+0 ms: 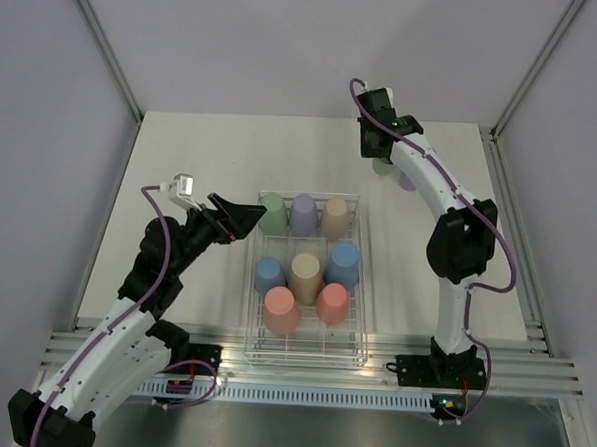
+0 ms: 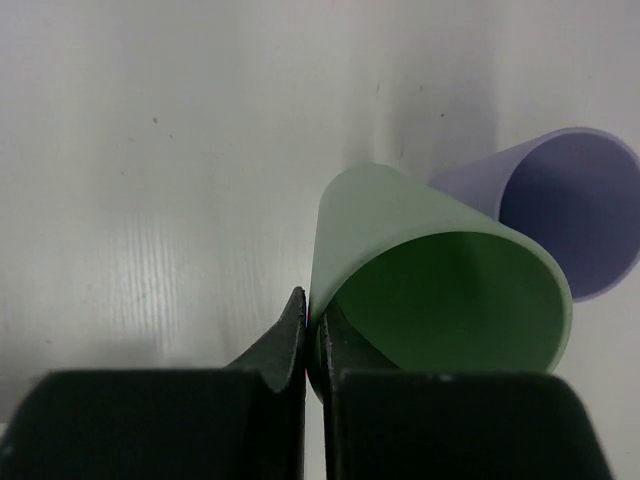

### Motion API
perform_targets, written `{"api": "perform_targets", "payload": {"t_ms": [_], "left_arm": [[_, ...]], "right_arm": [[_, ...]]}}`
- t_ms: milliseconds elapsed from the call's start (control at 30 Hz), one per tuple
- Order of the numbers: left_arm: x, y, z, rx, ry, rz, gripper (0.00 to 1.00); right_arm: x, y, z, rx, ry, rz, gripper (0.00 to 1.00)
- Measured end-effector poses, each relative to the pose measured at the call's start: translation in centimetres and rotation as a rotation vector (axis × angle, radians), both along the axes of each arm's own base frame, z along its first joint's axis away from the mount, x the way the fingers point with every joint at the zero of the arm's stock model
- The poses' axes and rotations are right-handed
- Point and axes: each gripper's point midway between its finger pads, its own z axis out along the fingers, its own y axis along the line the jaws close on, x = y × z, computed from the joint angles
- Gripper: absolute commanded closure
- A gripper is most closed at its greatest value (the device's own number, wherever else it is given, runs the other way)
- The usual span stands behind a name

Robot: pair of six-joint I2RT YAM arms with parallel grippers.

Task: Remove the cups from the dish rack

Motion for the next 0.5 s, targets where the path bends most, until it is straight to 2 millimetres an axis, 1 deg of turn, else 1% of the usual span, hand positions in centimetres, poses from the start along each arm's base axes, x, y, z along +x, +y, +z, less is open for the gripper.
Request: {"api": "perform_targets", "payload": {"t_ms": [100,167,233,400,467,500], "left_arm": [[-0.1,0.1,0.0,0.006,0.000,0.000,0.00],[-0.2,0.1,0.0,0.007,-0.002,-0.001,0.00],[-0.2,0.1,-0.2,0.009,0.002,-0.001,0.00],[-0.1,0.0,-0.3,0.011,0.007,-0.004,0.00],[-0.1,0.0,-0.4,0.012,0.009,-0.004,0.00],[-0.1,0.0,-0.4,0.013,0.011,-0.004,0.00]], "right_arm": [[-0.4,-0.1,-3.3,-0.058,0.097,0.023,0.99],[-0.9,-0.3,-4.6,-0.087,0.145,0.034,0.99],[-0.7,-0.3,-4.9,-0.100,0.160,0.042,0.99],[0.7,-0.3,-4.4,-0.102,0.139,0.049,0.99],[1.1,-0.4,-4.4,-0.099,0.138,0.050,0.99],[1.2,-0.5,-4.4,-0.096,0.139,0.050,0.98]]}}
